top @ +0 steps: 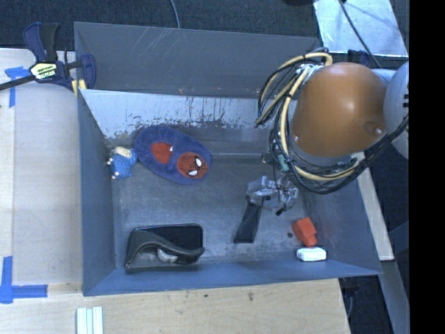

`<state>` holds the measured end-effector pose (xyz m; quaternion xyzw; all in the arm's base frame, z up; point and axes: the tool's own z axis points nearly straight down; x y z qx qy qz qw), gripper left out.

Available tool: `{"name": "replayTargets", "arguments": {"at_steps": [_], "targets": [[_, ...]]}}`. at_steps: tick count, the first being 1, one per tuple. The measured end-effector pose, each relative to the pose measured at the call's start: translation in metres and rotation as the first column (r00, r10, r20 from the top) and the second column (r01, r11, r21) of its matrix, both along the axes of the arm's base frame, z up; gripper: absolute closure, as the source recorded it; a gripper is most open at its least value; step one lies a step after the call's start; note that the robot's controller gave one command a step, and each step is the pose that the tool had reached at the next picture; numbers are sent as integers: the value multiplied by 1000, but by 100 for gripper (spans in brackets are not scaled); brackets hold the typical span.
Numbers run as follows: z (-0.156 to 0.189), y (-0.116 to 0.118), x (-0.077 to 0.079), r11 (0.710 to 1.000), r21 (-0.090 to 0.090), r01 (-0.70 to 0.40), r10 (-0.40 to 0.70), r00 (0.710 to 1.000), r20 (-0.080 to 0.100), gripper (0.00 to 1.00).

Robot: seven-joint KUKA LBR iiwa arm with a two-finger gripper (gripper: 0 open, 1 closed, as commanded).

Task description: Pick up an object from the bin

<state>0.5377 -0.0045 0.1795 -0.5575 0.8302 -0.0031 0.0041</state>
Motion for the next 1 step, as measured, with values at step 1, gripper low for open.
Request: {"name": "replayTargets", "arguments": {"at_steps": [1], "targets": [[76,4,42,1000,2,8,-8,1000,4,100]]}}
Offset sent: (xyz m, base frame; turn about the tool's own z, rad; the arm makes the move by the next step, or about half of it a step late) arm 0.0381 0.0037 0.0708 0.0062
